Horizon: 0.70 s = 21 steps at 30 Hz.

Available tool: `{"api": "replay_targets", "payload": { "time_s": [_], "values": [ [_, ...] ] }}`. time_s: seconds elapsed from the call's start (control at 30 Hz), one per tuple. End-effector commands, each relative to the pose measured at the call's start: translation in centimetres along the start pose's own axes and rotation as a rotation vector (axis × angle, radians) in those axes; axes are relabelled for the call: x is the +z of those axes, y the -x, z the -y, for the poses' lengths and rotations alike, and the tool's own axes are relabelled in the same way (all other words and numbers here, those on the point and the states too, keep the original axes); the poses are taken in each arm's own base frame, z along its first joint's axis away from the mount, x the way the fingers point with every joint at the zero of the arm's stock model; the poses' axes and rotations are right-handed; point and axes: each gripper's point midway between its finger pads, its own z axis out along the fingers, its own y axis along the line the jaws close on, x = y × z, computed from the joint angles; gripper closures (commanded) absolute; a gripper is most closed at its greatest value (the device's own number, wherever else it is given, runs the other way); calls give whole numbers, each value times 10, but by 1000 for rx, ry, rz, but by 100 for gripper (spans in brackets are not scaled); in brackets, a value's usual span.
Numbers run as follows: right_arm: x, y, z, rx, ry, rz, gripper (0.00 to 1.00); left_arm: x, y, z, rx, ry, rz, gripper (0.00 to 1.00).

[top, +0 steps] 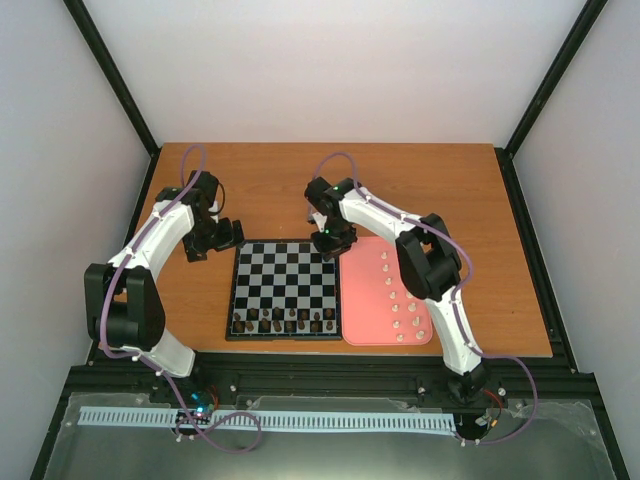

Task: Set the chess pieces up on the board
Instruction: Place the chess piece on the chessboard.

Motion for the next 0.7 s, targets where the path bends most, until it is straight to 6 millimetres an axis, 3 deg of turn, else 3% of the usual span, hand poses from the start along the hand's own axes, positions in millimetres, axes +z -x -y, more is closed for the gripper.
{"api": "replay_targets", "payload": {
  "time_s": [0.0, 0.17, 0.27, 0.5, 0.67],
  "values": [
    [-41, -6, -7, -39, -17, 50, 72, -1, 6, 2, 21, -12, 14, 0],
    [-77, -11, -3, -41, -25, 108, 53, -1, 6, 3, 25, -16, 14, 0],
    [-88, -13, 17, 14, -36, 131, 44, -2, 6, 3, 28, -18, 15, 0],
    [-68, -29, 94, 196, -85, 91, 42, -3, 7, 5, 36, -24, 16, 0],
    [-49, -44, 127, 242, -152, 42, 43, -5, 7, 4, 38, -20, 19, 0]
  ]
}}
